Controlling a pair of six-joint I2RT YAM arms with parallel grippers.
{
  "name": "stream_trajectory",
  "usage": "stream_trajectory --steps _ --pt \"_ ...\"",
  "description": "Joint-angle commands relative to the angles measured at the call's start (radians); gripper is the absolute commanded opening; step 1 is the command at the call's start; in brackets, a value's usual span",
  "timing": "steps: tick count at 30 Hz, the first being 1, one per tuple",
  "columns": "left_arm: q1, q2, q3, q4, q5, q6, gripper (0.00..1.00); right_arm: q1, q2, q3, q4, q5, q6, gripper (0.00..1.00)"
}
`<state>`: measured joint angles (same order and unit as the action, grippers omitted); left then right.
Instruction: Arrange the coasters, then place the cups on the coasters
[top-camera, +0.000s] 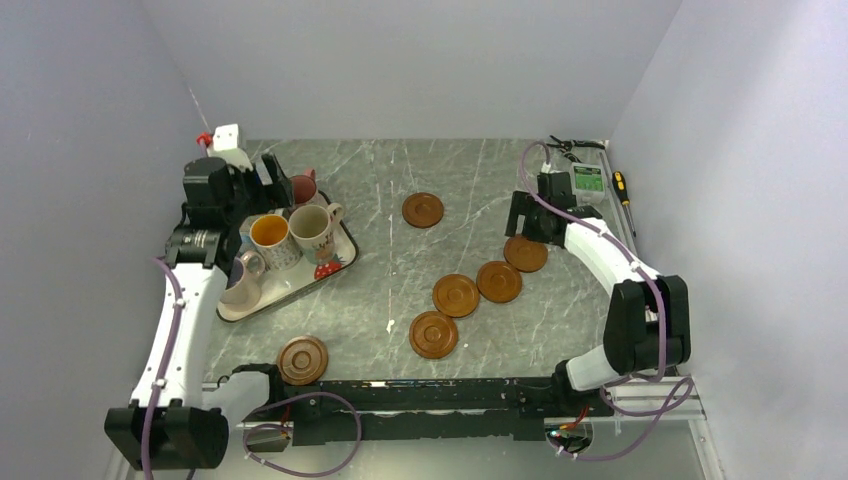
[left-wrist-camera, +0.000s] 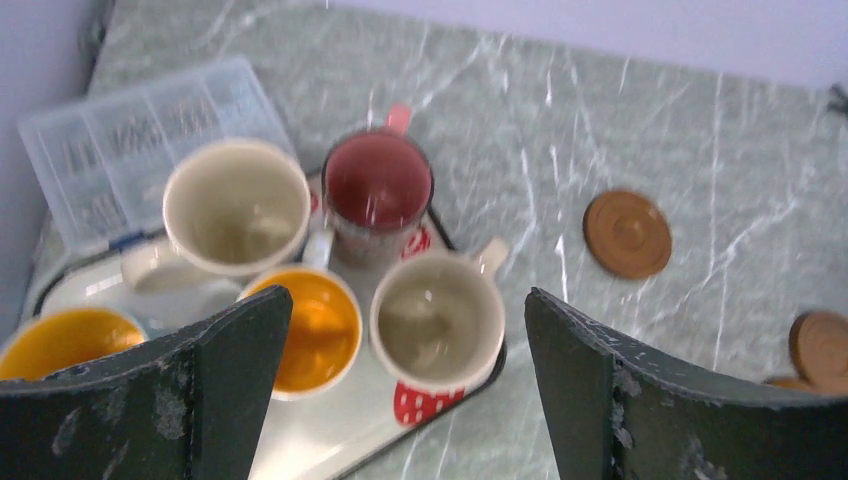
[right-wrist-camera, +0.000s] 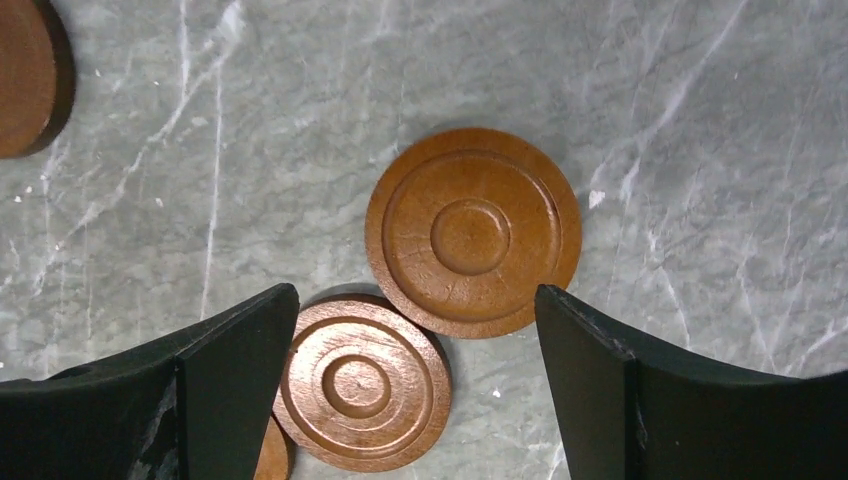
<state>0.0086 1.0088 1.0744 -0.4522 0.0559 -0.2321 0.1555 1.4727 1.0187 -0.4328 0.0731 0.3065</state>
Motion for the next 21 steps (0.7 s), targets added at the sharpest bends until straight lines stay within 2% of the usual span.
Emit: stream_trajectory --steps 1,4,7,11,21 --pt "-0.003 0.071 0.102 0.074 -0.015 -0.018 0.94 -0.006 0.015 -0.004 0.072 -0.044 -0.003 0.88" --pt "0.015 0.052 0.004 0.149 -0.015 0.008 0.94 -0.007 0.07 0.008 0.081 -0.068 -0.012 0.8" --pt "0.025 0.027 -0.05 0.139 -0.054 -0.009 0.93 -0.006 0.124 0.016 0.094 -0.063 -0.013 0.78" --pt "0.018 0.031 -0.049 0.138 -0.051 -0.007 0.93 -0.007 0.202 0.036 0.105 -0.068 -0.004 0.76" --pt "0.003 0.063 -0.022 0.101 -0.037 -0.021 0.94 -0.004 0.304 0.061 0.139 -0.097 0.022 0.62"
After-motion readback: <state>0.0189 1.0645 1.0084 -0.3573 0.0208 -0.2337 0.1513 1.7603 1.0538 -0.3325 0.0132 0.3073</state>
